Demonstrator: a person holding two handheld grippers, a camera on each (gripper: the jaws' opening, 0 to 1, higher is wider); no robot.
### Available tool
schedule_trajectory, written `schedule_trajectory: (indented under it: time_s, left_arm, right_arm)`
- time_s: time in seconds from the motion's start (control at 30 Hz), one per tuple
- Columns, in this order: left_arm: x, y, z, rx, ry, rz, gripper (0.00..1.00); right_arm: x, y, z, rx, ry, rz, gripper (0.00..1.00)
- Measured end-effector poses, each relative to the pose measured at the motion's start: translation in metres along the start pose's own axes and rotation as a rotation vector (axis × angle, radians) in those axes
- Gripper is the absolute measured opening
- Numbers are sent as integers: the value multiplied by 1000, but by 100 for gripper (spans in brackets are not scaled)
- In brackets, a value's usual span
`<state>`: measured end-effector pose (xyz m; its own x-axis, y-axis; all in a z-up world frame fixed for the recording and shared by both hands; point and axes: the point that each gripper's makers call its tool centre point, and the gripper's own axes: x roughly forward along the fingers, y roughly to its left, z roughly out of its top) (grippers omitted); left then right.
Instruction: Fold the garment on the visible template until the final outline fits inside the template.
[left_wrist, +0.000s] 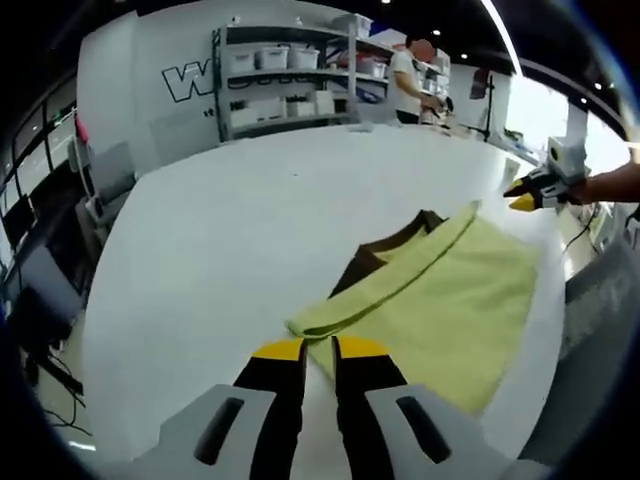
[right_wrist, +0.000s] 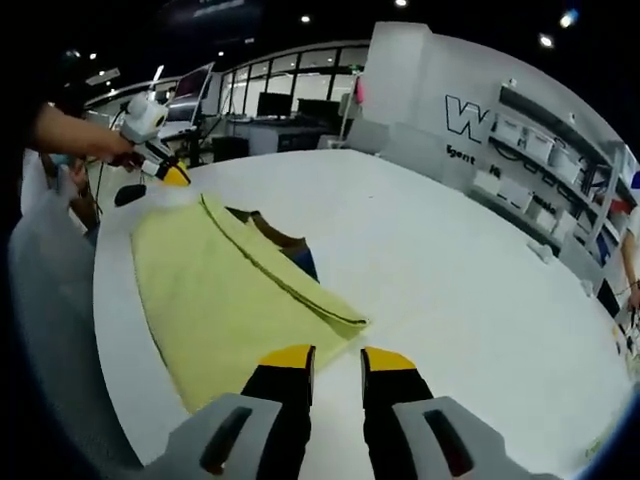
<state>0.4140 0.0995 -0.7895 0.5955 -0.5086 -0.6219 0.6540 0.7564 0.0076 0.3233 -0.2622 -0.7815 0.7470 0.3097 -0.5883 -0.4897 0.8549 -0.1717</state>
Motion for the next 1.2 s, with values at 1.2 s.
schedule_trajectory:
  time_s: [1.2]
  left_arm:
    - [35, 9, -11, 35, 88, -31, 2]
  right_arm:
    - [54, -16, -2, -175, 73, 54, 8]
